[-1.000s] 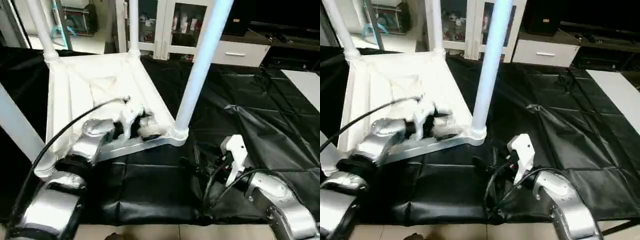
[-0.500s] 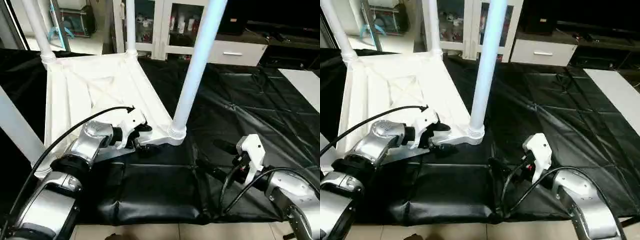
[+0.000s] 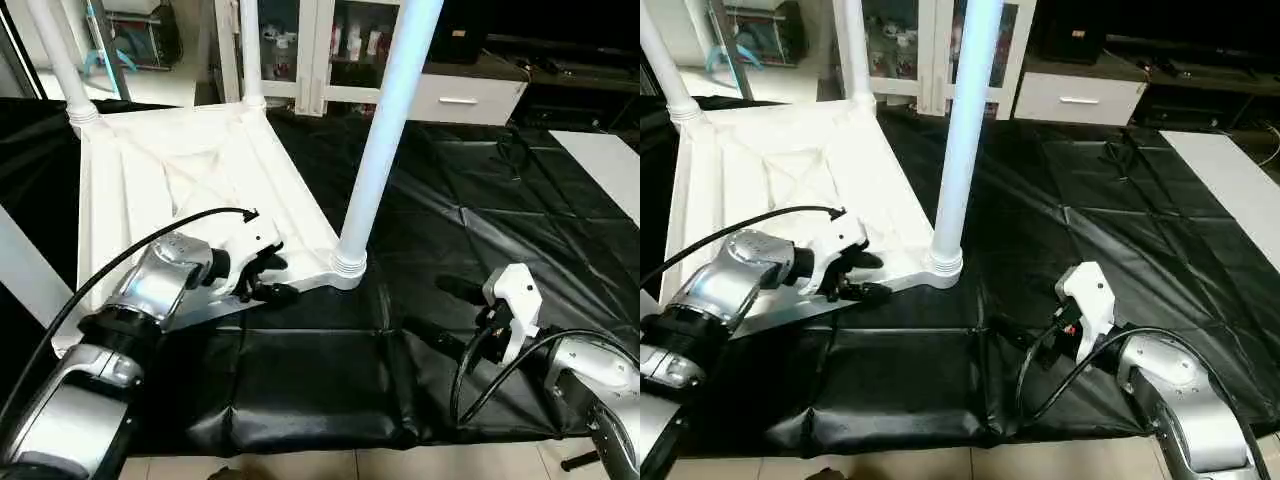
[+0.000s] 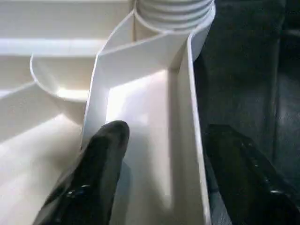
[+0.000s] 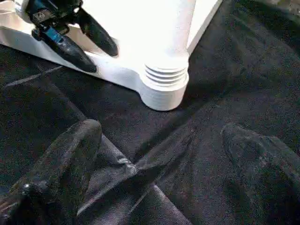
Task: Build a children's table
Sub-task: Rotate table base, then rotate leg to tighten
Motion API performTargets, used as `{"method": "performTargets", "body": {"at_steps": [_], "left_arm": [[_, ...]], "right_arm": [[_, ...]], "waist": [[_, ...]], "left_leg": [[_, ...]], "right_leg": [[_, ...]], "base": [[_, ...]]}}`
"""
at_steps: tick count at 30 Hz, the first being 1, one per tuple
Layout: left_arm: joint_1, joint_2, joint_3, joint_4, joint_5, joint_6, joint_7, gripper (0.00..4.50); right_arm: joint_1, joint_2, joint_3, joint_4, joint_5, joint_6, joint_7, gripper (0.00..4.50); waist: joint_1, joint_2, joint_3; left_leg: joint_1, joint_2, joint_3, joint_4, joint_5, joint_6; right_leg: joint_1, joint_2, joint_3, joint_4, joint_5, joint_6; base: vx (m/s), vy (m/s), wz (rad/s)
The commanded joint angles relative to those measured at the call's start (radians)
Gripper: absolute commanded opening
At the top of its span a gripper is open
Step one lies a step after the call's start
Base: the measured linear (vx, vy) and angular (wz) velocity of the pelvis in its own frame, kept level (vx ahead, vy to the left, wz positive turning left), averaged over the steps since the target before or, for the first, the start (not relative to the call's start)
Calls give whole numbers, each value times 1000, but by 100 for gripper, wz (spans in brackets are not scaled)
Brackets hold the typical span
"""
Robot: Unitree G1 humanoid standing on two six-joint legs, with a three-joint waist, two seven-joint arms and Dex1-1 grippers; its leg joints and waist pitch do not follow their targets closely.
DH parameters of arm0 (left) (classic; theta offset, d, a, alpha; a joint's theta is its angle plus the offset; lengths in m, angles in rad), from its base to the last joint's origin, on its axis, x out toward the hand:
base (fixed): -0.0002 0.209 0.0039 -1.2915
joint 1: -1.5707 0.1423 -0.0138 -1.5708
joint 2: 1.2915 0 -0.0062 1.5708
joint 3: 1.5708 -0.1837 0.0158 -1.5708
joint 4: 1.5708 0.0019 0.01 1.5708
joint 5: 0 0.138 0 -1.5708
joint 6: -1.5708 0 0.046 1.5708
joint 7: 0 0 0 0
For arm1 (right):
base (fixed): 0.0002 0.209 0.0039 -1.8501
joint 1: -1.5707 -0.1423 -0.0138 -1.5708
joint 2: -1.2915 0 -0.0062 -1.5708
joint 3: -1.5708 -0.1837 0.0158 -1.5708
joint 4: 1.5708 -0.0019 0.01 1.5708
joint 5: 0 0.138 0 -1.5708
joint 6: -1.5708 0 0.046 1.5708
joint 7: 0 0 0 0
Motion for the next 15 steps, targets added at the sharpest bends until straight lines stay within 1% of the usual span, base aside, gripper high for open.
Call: {"method": "performTargets", "body": {"at_steps": [1,3,5,9,10,11,12,13,14,15], "left_arm": [[14,-11,-22,-42,9,32,-1,275],[19,-12,-34,-54,14,35,-13,262],[24,-16,-47,-70,21,45,-13,241],[37,-20,-56,-109,22,80,-12,203],[41,-22,-58,-124,23,91,-10,203],[45,-23,-60,-138,23,103,-7,194],[46,-24,-60,-143,23,107,-4,179],[47,-27,-59,-146,25,109,1,179],[47,-29,-59,-149,24,109,4,159],[48,-32,-57,-149,22,109,6,152]], "right_arm": [[-27,-9,0,14,-9,-11,7,447],[-34,-6,2,17,-10,-12,7,447],[-39,-5,4,21,-13,-14,8,447],[-43,-3,8,27,-18,-17,6,447],[-46,-1,6,32,-21,-20,1,447],[-49,2,5,36,-24,-22,-2,447],[-50,4,5,38,-25,-23,-3,447],[-52,7,6,40,-27,-28,-4,447],[-53,9,8,41,-28,-31,-5,447],[-53,10,9,41,-28,-31,-5,447]], "waist": [[2,2,-63],[2,3,-62],[3,3,-60],[8,4,-62],[9,4,-62],[9,3,-63],[9,3,-63],[10,1,-62],[10,1,-62],[11,2,-62]], "left_leg": [[12,3,10,-61,-71,46],[13,3,10,-62,-89,41],[15,5,11,-63,-109,32],[14,5,10,-63,-96,29],[14,4,10,-62,-91,30],[13,3,10,-61,-80,33],[13,3,10,-61,-80,34],[13,3,11,-61,-84,35],[13,2,11,-61,-86,36],[14,3,11,-61,-92,33]], "right_leg": [[45,-45,28,-57,121,-240],[44,-46,28,-59,89,-238],[43,-47,29,-62,58,-234],[44,-46,29,-60,77,-229],[45,-45,29,-59,83,-230],[45,-45,29,-57,98,-234],[45,-45,28,-57,99,-235],[45,-45,29,-58,91,-234],[45,-45,29,-60,84,-232],[44,-46,29,-60,73,-229]], "base": [[0,0,0],[0,0,0],[0,0,0],[0,0,0],[0,0,0],[0,0,0],[0,0,0],[0,0,0],[0,0,0],[0,0,0]]}}
